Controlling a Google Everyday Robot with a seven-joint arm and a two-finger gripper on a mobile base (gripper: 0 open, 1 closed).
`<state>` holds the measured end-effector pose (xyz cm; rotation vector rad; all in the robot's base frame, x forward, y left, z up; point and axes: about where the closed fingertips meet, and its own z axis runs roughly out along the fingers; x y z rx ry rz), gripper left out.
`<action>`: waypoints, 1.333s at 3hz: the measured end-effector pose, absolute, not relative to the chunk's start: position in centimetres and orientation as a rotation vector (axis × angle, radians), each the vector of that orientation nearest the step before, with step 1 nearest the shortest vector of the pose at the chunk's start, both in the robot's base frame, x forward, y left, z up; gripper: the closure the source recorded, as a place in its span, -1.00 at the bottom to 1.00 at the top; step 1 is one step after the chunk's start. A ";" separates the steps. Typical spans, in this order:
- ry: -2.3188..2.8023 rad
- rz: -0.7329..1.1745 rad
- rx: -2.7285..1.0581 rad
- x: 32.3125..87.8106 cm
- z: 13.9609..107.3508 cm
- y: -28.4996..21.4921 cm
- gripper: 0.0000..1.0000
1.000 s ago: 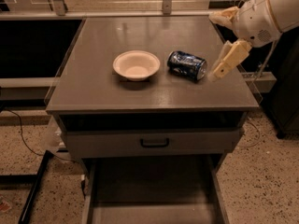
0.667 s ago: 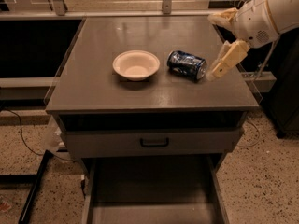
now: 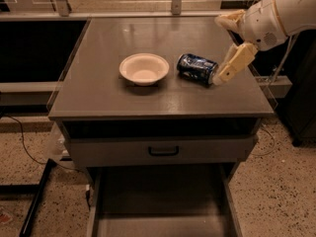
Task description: Place pepsi can into middle drawer
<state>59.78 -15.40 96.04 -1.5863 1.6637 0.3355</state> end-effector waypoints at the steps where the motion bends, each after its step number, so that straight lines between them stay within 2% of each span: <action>1: 1.730 0.351 -1.577 62.5 93.0 -14.6 -1.00; 4: 1.950 0.311 -1.516 68.2 86.7 -14.8 -1.00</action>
Offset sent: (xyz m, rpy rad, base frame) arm 0.0824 0.0100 -0.0951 -0.0791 0.1905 -0.1275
